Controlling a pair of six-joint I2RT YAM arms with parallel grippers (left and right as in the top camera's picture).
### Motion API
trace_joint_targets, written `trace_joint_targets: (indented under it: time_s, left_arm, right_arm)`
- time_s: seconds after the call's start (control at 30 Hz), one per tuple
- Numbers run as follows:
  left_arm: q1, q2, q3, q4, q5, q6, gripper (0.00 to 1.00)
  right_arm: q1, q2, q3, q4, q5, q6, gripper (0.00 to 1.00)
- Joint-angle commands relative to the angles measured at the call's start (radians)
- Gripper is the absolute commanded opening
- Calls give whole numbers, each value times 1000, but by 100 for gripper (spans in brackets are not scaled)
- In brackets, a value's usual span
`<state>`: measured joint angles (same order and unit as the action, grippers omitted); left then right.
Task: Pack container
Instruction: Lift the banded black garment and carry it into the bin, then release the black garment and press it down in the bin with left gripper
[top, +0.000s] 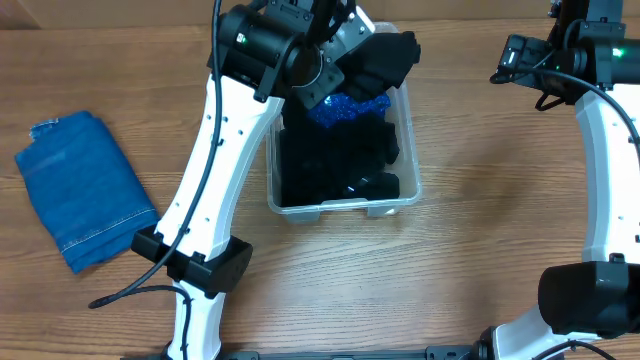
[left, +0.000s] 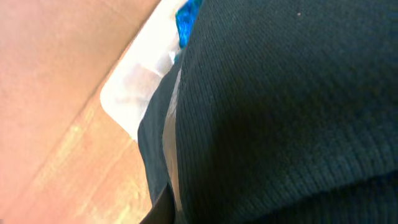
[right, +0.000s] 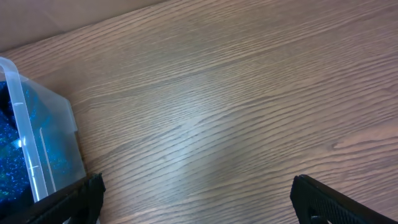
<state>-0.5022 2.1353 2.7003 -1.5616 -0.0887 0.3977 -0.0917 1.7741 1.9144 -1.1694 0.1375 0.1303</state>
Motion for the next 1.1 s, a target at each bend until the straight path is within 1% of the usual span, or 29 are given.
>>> trace_joint_targets:
  time_s: [0.0,0.07,0.13,0.47,0.63,0.83,1.07]
  left_arm:
    - [2,-21,-23,-2,-25,-118,4]
    - [-8,-15,-68,-1,-36,-129,4]
    - [-24,-14,-132,22,-94,-160,4]
    - [-91,-14,-374,133,-152,-159,4]
    - [-95,-14,-461,202,-262,-154,4]
    - [-95,-14,-477,220,-257,-156,4]
    - [-107,-14,-583,284,-240,-156,4]
  right_arm:
    - [-2,-6,2,4,3,4,100]
    - [-2,-6,2,4,3,4,100]
    - [-2,-6,2,4,3,4,100]
    - [-2,-6,2,4,3,4,100]
    - [-2,-6,2,4,3,4,100]
    - [-2,-6,2,4,3,4,100]
    - [-2,-6,2,4,3,4,100]
